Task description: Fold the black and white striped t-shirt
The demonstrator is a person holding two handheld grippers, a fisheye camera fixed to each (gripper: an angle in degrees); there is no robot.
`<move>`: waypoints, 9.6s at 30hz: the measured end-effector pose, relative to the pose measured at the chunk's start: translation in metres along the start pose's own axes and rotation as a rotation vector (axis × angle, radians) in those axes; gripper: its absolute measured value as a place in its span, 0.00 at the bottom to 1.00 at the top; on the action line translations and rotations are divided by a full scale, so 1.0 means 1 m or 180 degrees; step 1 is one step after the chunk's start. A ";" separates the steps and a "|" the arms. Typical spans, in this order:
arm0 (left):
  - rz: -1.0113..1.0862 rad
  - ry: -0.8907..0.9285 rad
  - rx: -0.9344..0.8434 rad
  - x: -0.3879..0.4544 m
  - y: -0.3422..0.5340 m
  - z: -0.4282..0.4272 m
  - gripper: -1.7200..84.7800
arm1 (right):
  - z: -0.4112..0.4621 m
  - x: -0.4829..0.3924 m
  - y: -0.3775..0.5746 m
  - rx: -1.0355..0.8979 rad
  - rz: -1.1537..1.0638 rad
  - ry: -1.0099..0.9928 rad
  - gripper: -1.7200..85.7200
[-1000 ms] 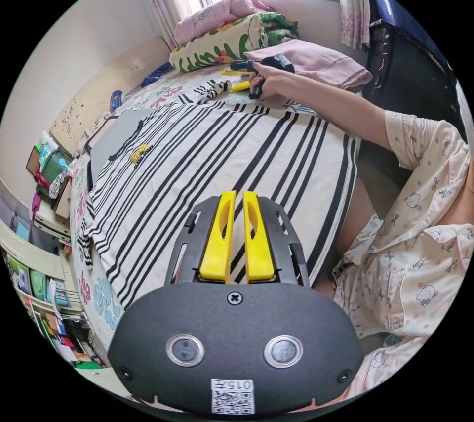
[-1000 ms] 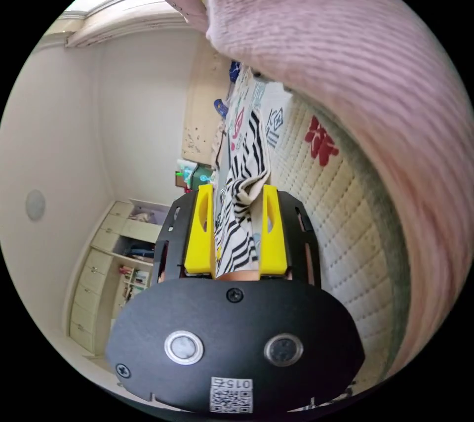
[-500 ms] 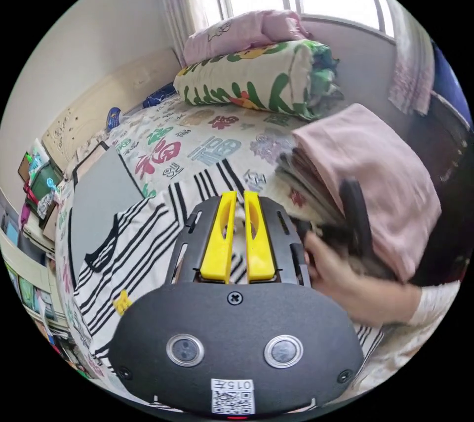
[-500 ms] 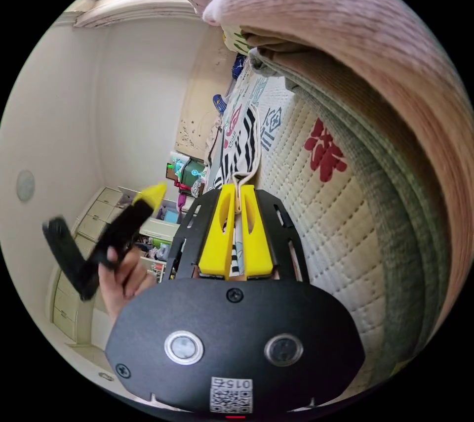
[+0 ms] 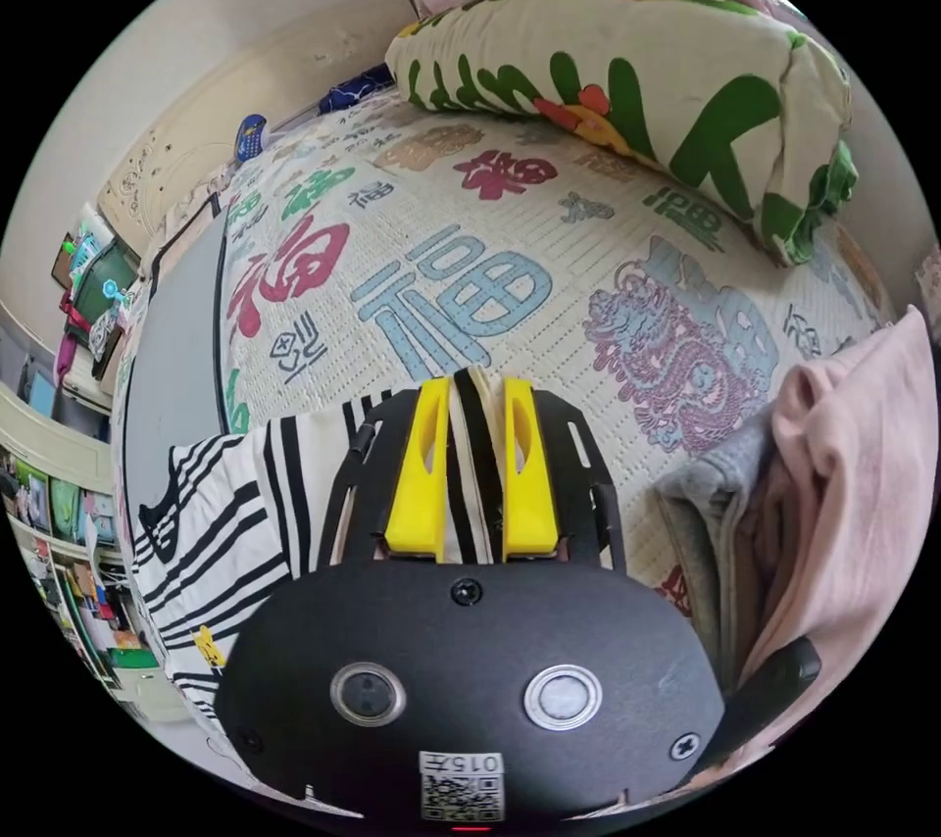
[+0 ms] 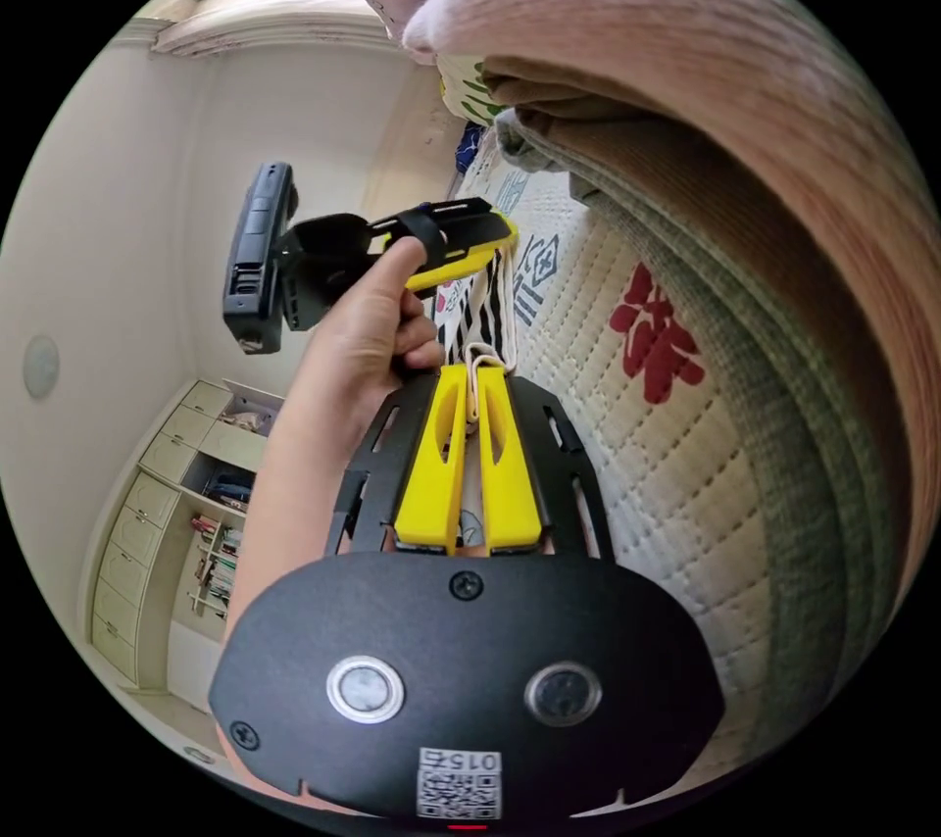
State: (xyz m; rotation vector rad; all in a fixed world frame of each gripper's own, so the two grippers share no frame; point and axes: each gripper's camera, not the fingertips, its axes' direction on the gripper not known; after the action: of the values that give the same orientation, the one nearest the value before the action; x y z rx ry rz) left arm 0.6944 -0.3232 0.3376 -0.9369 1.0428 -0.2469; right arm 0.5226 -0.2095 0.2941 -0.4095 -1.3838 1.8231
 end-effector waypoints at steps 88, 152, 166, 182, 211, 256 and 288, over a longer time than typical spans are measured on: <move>0.1544 0.1050 0.0757 -0.087 0.434 -0.336 0.09 | 0.303 0.316 0.443 -0.1287 -0.3686 0.1704 0.10; -0.2058 0.0826 0.1416 -0.180 0.192 -0.833 0.07 | 0.285 0.415 0.297 -0.2630 -0.4601 0.0770 0.01; -0.4940 0.1105 0.1958 -0.518 0.565 -0.919 0.17 | 0.299 0.361 0.294 -0.2118 -0.4613 0.0454 0.02; -0.4999 0.1738 0.2442 -0.580 0.642 -0.949 0.04 | 0.757 0.224 0.635 -0.2824 -0.4466 0.0618 0.13; -0.2285 0.0930 0.2234 -0.344 0.735 -0.855 0.02 | 0.731 0.326 0.435 -0.1535 -0.3561 0.0459 0.03; -0.0189 0.0237 0.1326 -0.046 0.677 -0.581 0.02 | 0.604 0.402 0.334 -0.1726 -0.4035 0.1382 0.11; -0.1146 -0.0289 0.0448 -0.209 0.480 -0.570 0.04 | 0.476 0.347 0.578 -0.3279 -0.6044 -0.0029 0.10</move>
State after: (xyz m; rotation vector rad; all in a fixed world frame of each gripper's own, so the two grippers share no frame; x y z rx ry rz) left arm 0.0028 -0.2200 0.0056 -0.9944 0.7583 -0.5643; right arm -0.2425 -0.3137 0.0018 0.4118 -1.5450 -0.4450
